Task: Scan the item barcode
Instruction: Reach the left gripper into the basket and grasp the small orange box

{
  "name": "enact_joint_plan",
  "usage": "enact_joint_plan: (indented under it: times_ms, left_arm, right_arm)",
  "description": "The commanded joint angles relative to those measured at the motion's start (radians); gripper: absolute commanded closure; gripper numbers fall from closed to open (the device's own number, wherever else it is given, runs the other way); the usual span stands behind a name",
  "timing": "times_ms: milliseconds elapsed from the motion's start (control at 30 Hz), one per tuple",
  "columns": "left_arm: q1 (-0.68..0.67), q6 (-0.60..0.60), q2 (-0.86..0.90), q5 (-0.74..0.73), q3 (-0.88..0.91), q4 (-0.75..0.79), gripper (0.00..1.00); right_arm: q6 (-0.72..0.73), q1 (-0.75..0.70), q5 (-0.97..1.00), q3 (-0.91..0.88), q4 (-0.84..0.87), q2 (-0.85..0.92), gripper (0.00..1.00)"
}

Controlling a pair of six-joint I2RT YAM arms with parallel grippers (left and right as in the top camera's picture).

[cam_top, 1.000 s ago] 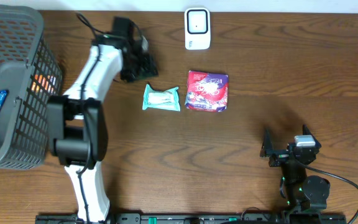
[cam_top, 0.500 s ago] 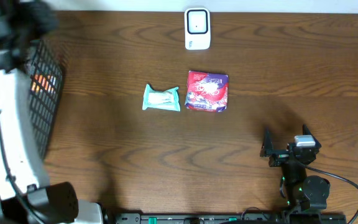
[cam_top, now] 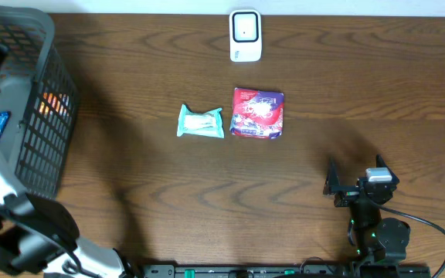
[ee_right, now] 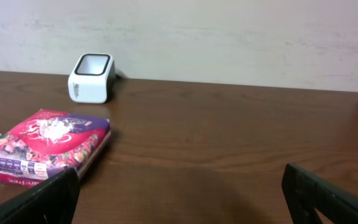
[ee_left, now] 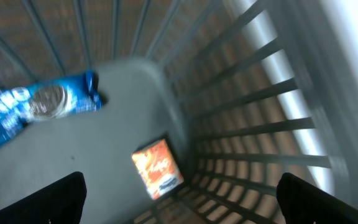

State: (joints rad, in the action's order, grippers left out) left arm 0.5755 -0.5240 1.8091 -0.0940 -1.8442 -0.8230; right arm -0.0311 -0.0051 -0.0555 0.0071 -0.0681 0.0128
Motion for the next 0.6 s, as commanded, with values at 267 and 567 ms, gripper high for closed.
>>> enact_joint_plan:
  times_ms: [267,567]
  left_arm:
    - [-0.005,-0.020,0.255,-0.027,0.014,-0.030,0.01]
    - [-0.008,-0.024,0.386,-0.236,0.014,-0.011,0.22]
  right_arm:
    - [-0.008,0.003,-0.003,-0.002,-0.003,-0.002,0.01]
    - [-0.008,0.003,-0.003,-0.002,-0.003,-0.002,0.01]
